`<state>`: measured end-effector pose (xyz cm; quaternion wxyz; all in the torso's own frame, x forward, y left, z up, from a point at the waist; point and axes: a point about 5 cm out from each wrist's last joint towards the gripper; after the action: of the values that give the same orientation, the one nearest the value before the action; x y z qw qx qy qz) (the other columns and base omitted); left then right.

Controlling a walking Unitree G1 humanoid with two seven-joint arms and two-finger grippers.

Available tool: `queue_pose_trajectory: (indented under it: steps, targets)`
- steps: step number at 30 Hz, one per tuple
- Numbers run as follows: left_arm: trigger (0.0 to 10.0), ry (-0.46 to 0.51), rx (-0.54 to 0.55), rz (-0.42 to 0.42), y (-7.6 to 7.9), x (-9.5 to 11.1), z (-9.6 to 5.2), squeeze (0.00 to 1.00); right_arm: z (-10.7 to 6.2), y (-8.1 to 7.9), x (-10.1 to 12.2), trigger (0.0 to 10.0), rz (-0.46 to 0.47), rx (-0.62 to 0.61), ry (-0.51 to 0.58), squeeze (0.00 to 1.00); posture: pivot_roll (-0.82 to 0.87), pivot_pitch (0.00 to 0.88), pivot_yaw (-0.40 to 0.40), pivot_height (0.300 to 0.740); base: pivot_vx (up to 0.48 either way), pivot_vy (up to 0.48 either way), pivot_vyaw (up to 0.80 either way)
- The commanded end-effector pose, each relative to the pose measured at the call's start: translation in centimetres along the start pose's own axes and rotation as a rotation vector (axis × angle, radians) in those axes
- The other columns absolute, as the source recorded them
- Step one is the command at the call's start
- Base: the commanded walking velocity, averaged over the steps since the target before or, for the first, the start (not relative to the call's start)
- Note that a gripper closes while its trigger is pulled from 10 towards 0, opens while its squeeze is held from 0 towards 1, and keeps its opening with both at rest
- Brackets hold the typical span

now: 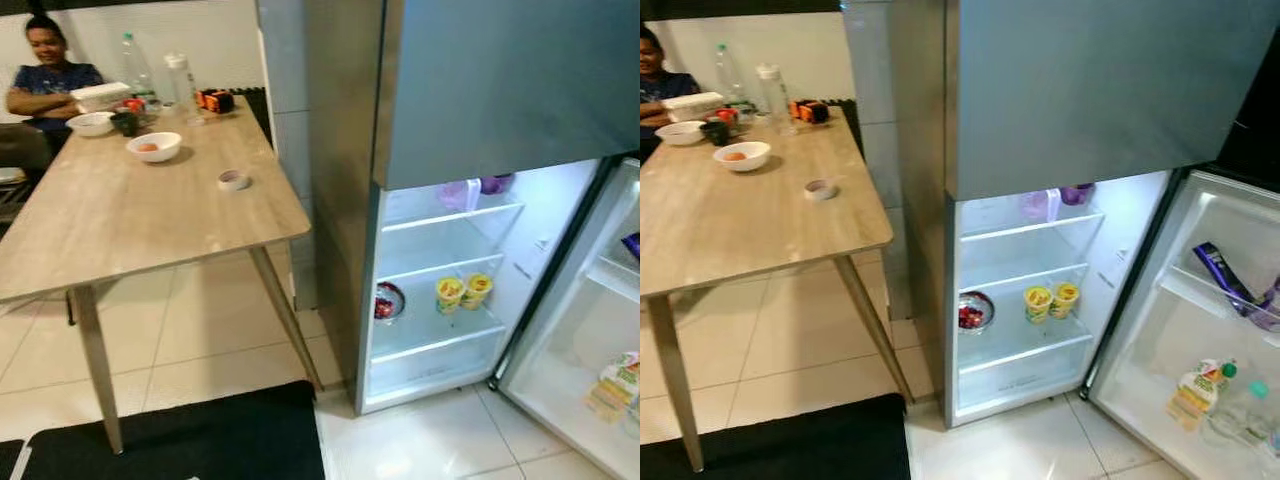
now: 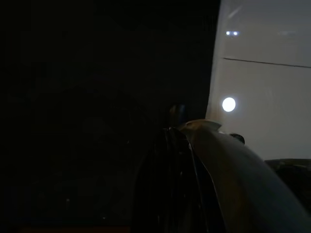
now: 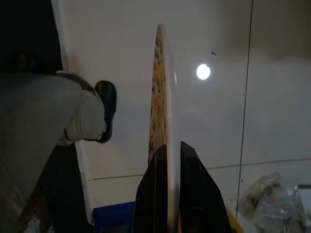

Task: Restocking fridge

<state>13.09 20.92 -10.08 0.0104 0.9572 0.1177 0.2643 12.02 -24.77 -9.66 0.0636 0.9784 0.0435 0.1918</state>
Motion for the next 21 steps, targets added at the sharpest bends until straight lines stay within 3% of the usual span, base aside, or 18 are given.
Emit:
queue_pose_trajectory:
  steps: [1, 21]
  targets:
    - [10.0, -0.012, 0.003, 0.013, -0.18, -0.07, -0.03, 0.00, 0.09, -0.40, 0.41, 10.0, 0.007, 0.012, 0.012, 0.00, -0.08, 0.000, 0.029, 0.740, 0.386, 0.000, 0.00]
    - [10.0, -0.021, 0.005, 0.018, -0.14, -0.39, -0.07, 0.00, 0.09, -0.47, 0.30, 10.0, 0.016, 0.014, 0.012, 0.00, -0.08, 0.000, 0.030, 0.740, 0.392, 0.000, 0.00]
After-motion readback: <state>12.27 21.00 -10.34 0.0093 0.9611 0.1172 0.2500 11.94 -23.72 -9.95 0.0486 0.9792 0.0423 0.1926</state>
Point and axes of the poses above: a point about 5 cm out from each wrist's last joint towards the gripper, its own z axis pointing out of the wrist towards the gripper, its own x axis along the axis of the wrist's last joint, y = z × x, and after that the axes turned 5 degrees about z, right-handed
